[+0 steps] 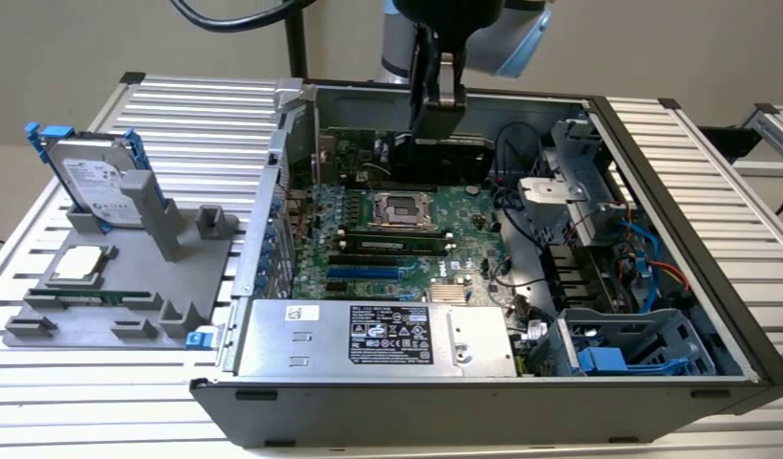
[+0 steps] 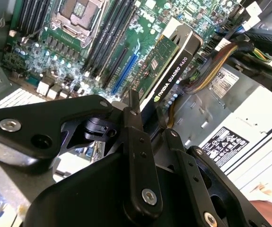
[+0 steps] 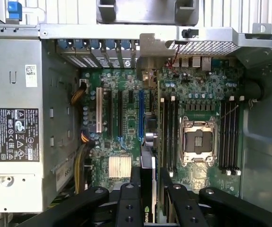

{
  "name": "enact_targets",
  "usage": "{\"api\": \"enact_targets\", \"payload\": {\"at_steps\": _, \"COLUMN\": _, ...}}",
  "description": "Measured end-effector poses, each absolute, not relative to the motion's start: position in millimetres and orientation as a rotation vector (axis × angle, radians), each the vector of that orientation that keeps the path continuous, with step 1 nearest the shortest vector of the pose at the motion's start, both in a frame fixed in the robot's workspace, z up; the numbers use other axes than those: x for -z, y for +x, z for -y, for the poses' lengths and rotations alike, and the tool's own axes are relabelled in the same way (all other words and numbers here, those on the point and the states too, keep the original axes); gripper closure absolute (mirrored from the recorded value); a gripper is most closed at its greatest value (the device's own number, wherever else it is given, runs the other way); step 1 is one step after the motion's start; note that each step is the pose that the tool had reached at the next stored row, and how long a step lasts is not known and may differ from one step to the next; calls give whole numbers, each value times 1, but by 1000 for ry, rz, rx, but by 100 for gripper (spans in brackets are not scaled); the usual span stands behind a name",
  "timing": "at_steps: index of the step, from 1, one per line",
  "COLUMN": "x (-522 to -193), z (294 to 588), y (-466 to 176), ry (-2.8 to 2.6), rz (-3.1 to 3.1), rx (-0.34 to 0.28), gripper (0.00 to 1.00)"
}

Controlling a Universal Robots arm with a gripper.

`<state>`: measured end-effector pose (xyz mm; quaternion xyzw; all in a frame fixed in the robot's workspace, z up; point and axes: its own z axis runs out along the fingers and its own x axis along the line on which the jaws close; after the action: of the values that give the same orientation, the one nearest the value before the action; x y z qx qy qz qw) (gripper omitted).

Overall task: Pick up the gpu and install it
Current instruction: 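Insert the gpu into the slot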

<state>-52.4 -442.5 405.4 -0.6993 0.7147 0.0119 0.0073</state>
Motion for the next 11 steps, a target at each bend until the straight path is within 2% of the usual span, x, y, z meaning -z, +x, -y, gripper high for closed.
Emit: {"api": "enact_targets", "payload": {"at_steps": 11, "x": -399, "z": 442, "y": -52, "ry": -2191, "rz": -2239, "rx": -28, "gripper": 100}}
